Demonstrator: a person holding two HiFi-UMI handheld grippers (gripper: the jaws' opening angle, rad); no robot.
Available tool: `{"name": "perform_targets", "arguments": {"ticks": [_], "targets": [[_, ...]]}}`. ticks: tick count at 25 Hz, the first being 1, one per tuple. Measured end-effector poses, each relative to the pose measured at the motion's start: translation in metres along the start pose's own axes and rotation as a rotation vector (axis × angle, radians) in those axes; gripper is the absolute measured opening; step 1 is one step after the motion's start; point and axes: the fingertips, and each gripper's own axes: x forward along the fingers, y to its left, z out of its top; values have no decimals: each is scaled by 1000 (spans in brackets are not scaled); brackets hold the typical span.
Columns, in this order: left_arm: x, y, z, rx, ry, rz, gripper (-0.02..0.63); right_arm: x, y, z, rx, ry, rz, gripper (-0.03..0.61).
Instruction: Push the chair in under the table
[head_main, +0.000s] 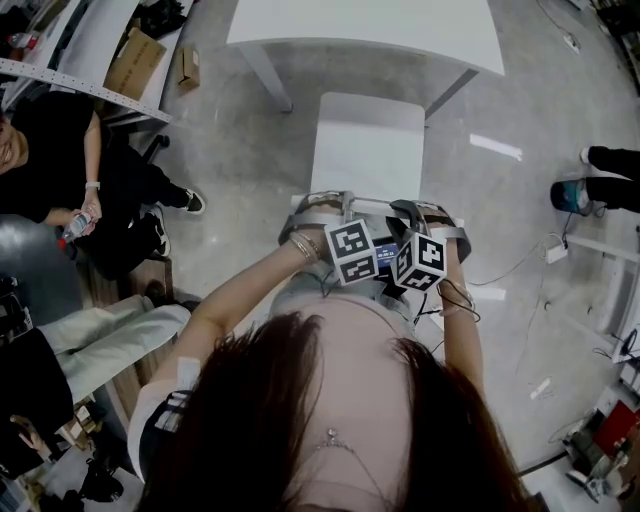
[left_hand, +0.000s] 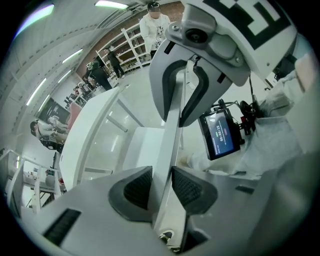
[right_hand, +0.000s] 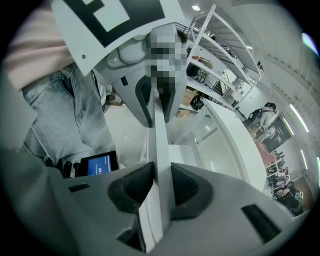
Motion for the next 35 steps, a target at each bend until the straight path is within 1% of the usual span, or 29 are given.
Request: {"name": "perform_targets", "arguments": {"ticks": [12,24,35], "targets": [[17,40,18,-12,12,-17,121,11,-45,-13,-19,-17,11,112],[37,90,35,-53,26,2,123,28,-100,-24,-56,-33,7,112],[48,118,48,-100,44,21,129,32,-131,-32,-77,-66,18,111]]}}
